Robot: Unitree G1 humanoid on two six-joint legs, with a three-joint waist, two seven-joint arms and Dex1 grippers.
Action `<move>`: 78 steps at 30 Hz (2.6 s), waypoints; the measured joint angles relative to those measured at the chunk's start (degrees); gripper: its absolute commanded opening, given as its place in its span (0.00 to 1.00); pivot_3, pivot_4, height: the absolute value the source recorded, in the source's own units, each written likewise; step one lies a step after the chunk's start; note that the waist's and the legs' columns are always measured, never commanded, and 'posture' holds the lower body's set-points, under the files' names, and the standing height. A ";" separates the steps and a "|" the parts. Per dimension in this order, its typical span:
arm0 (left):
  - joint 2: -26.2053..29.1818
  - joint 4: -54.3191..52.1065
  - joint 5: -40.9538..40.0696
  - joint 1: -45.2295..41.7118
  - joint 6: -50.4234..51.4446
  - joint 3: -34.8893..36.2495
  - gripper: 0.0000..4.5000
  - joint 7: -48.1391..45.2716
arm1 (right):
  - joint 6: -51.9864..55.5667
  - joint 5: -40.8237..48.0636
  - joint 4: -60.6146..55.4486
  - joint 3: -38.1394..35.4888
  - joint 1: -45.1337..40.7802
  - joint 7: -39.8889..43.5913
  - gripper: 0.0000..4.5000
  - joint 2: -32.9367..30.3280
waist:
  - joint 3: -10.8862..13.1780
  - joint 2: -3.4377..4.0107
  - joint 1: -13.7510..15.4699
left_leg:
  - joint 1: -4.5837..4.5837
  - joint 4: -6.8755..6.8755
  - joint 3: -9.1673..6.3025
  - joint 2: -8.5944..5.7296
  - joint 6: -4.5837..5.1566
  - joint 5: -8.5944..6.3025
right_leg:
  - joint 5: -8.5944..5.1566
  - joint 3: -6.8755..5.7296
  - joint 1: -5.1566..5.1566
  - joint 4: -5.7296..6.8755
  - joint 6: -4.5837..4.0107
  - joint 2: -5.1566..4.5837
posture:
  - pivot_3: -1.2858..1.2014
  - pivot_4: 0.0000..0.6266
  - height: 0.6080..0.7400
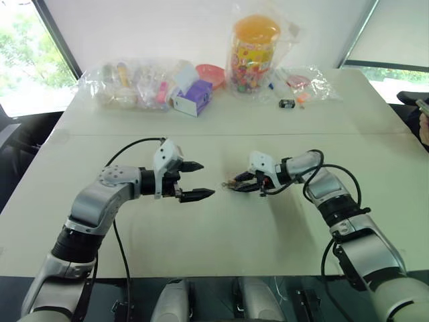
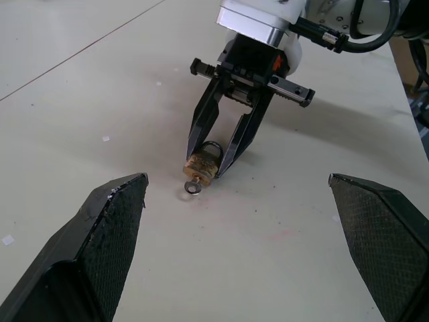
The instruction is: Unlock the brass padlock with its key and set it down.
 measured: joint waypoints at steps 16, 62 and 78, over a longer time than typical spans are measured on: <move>-4.03 10.20 -2.36 -7.68 1.88 -0.34 1.00 -5.26 | -15.12 -14.52 -45.17 -8.15 19.62 -25.11 0.15 -11.15 | 0.03 -0.02 0.72 | -0.33 0.05 -0.02 -0.08 -0.01 0.00 | 0.00 -0.02 -0.23 -0.06 0.00 0.06 | 0.52 0.24 0.96; -10.40 16.28 1.53 -11.85 -3.11 -2.22 0.00 -8.72 | -5.59 -15.40 -53.62 -6.71 22.43 -24.31 0.15 -12.22 | 0.04 -0.04 0.68 | -0.31 0.06 -0.02 -0.09 0.01 0.00 | -0.01 -0.03 -0.20 -0.07 0.00 0.19 | 0.52 0.24 0.96; -11.36 22.26 20.00 -10.56 -51.28 -5.43 0.00 -6.85 | 2.24 -10.63 -56.48 -8.88 22.00 -21.26 0.15 -12.62 | 0.04 -0.03 0.77 | -0.30 0.06 -0.01 -0.09 0.00 0.00 | -0.01 -0.03 -0.20 -0.11 0.00 0.12 | 0.52 0.24 0.96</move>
